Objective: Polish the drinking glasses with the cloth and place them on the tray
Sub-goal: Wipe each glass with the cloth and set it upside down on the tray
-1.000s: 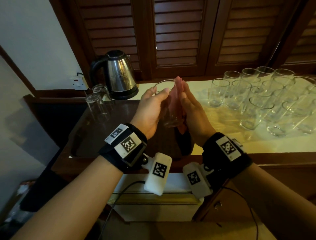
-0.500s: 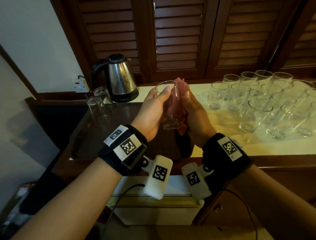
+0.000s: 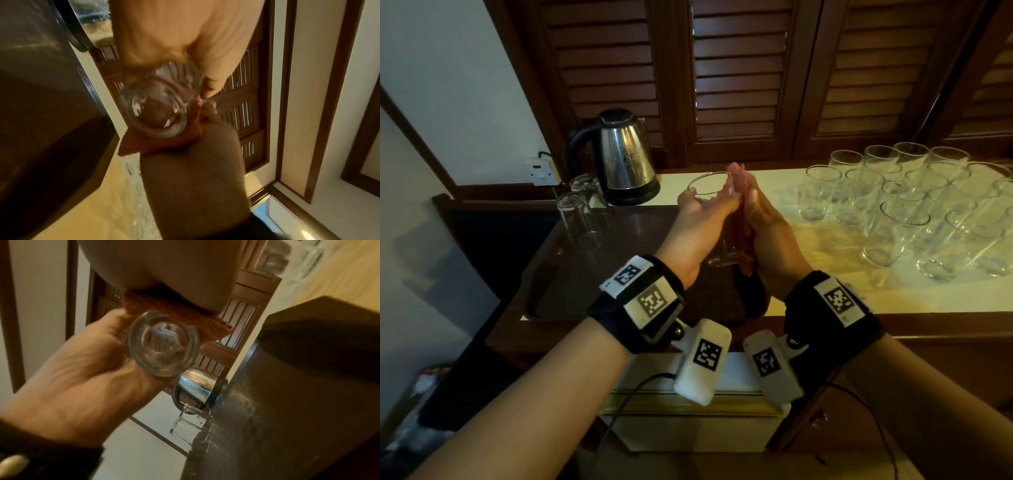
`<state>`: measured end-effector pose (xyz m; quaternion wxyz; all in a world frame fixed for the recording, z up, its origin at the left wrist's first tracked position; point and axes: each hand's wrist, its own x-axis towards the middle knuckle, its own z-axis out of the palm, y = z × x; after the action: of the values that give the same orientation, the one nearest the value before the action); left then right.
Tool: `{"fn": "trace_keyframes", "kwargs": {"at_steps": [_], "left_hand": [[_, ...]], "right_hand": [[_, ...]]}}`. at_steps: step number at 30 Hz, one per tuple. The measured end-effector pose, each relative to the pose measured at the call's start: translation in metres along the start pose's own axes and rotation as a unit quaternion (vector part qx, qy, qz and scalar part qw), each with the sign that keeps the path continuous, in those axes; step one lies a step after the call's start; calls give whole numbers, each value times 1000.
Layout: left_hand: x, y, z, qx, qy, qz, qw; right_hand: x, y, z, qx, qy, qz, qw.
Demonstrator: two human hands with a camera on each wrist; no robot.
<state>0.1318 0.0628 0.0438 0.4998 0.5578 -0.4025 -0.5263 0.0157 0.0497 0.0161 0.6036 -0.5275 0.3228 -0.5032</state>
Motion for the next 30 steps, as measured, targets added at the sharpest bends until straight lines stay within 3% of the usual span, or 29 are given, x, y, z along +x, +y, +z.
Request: {"fn": "trace_keyframes", "kwargs": {"at_steps": [3, 6, 8, 14, 17, 21, 26, 30], "left_hand": [[-1, -1, 0, -9, -2, -1, 1000], [-2, -7, -12, -72, -84, -18, 994], [-2, -12, -18, -65, -108, -14, 992], [0, -11, -9, -6, -17, -1, 1000], [-7, -8, -6, -7, 3, 3, 1000], [-14, -7, -14, -73, -79, -3, 994], [-8, -7, -8, -24, -7, 4, 1000], [-11, -8, -3, -21, 6, 6, 1000]], "right_hand": [[1, 3, -1, 64, 3, 29, 998], [-3, 1, -5, 157, -5, 88, 984], [-3, 5, -9, 134, -4, 76, 988], [-4, 13, 1, -16, -24, -31, 999], [-1, 13, 2, 31, -35, -11, 999], [-2, 7, -6, 128, -20, 70, 989], [-4, 9, -1, -17, -15, -29, 999], [-6, 12, 3, 35, -15, -3, 999]]}}
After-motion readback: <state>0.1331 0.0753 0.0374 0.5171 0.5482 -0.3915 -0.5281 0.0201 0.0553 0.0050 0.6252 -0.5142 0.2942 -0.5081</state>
